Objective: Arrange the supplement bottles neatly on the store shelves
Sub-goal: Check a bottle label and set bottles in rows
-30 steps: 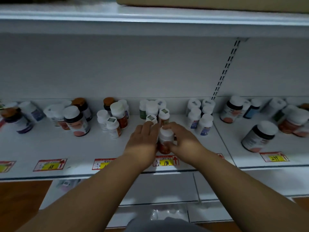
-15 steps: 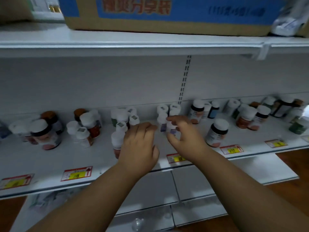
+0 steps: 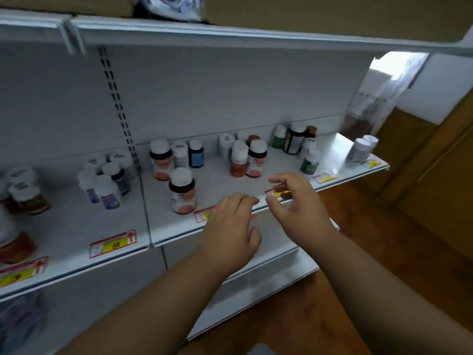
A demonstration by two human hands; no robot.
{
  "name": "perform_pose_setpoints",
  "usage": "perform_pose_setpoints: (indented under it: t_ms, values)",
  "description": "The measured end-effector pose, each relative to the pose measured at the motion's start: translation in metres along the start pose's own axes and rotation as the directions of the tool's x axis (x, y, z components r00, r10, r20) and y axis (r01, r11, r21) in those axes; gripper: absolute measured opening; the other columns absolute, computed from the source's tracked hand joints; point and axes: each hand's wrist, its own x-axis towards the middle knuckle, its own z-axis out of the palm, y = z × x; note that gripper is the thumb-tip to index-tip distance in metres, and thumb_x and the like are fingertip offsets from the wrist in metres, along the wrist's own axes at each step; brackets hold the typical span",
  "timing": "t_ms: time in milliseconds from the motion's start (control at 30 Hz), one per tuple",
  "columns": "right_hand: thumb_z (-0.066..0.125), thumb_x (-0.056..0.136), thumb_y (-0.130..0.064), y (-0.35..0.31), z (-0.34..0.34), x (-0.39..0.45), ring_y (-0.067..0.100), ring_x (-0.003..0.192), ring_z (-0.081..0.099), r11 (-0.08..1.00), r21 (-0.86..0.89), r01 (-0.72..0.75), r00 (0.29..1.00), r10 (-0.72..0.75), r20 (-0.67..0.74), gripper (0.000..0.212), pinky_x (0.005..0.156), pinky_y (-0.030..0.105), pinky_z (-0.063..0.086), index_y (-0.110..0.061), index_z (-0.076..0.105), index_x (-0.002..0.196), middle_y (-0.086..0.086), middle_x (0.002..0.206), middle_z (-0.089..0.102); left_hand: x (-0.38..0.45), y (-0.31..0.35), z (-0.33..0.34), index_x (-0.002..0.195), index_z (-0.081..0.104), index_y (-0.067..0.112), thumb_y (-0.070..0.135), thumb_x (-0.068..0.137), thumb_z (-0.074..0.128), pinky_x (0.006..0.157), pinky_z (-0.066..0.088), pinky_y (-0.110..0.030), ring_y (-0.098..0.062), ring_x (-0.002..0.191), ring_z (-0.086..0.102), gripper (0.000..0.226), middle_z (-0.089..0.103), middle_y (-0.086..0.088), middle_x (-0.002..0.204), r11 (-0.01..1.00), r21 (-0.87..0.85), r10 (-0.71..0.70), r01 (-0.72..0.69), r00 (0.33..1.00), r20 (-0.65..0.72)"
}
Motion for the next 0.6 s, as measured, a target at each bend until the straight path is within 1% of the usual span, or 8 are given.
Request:
perform_pose_setpoints:
  t_ms: [67, 133, 233, 367, 500, 600]
  values:
    - [0.068, 0.086, -0.018, 0.023, -0.013, 0.005, 0.004, 0.099, 0.057, 0.999, 0.017, -0.035, 0.999, 0.034, 0.015, 0.031, 0.087, 0.027, 0.05, -0.024, 0.059, 0.115, -0.006, 0.112, 0.056, 0.013, 0.011, 0.017, 0.124, 0.054, 0.016, 0.026, 0.078, 0.06, 0.094, 0.044, -0.041, -0.023, 0.111, 0.05, 0.047, 0.054, -0.003, 0.122, 1.0, -0.013, -0.009, 0.009, 1.0, 0.016]
    - [0.068, 0.086, -0.02, 0.043, -0.02, 0.015, 0.001, 0.099, 0.056, 0.999, 0.024, -0.043, 0.999, 0.042, 0.012, 0.03, 0.085, 0.024, 0.05, -0.027, 0.058, 0.114, -0.01, 0.111, 0.055, 0.029, 0.012, 0.031, 0.123, 0.055, 0.015, 0.029, 0.078, 0.057, 0.093, 0.045, -0.043, -0.023, 0.11, 0.05, 0.047, 0.055, -0.003, 0.121, 1.0, 0.003, -0.003, 0.003, 1.0, 0.025]
    - [0.068, 0.087, -0.022, 0.071, -0.024, 0.037, -0.001, 0.099, 0.055, 0.997, 0.034, -0.07, 0.997, 0.071, -0.006, 0.03, 0.084, 0.022, 0.05, -0.029, 0.058, 0.114, -0.011, 0.11, 0.055, 0.064, 0.008, 0.051, 0.124, 0.054, 0.017, 0.029, 0.079, 0.059, 0.092, 0.045, -0.042, -0.022, 0.109, 0.05, 0.047, 0.054, -0.002, 0.121, 1.0, 0.01, -0.005, 0.004, 0.999, 0.033]
    - [0.066, 0.088, -0.026, 0.104, -0.041, 0.068, 0.002, 0.099, 0.056, 0.994, -0.009, -0.11, 0.993, 0.11, -0.046, 0.028, 0.084, 0.024, 0.051, -0.03, 0.057, 0.114, -0.009, 0.111, 0.056, 0.125, 0.01, 0.082, 0.127, 0.052, 0.018, 0.026, 0.081, 0.061, 0.095, 0.042, -0.039, -0.022, 0.113, 0.048, 0.048, 0.052, -0.001, 0.125, 0.998, -0.045, 0.046, -0.043, 0.996, 0.075]
    - [0.065, 0.089, -0.027, 0.135, -0.078, 0.1, -0.001, 0.094, 0.056, 0.986, -0.077, -0.147, 0.986, 0.14, -0.09, 0.026, 0.078, 0.017, 0.048, -0.032, 0.057, 0.113, -0.014, 0.107, 0.056, 0.183, 0.025, 0.111, 0.126, 0.053, 0.016, 0.025, 0.08, 0.063, 0.094, 0.043, -0.034, -0.022, 0.112, 0.05, 0.048, 0.054, -0.003, 0.123, 0.993, -0.105, 0.055, -0.046, 0.995, 0.086]
    - [0.061, 0.092, -0.027, 0.162, -0.098, 0.122, -0.002, 0.095, 0.056, 0.976, -0.042, -0.212, 0.972, 0.206, -0.112, 0.022, 0.076, 0.014, 0.046, -0.036, 0.056, 0.112, -0.019, 0.105, 0.055, 0.212, 0.034, 0.132, 0.125, 0.053, 0.019, 0.029, 0.08, 0.061, 0.092, 0.04, -0.031, -0.02, 0.111, 0.048, 0.047, 0.054, -0.002, 0.123, 0.993, -0.107, 0.069, -0.058, 0.991, 0.111]
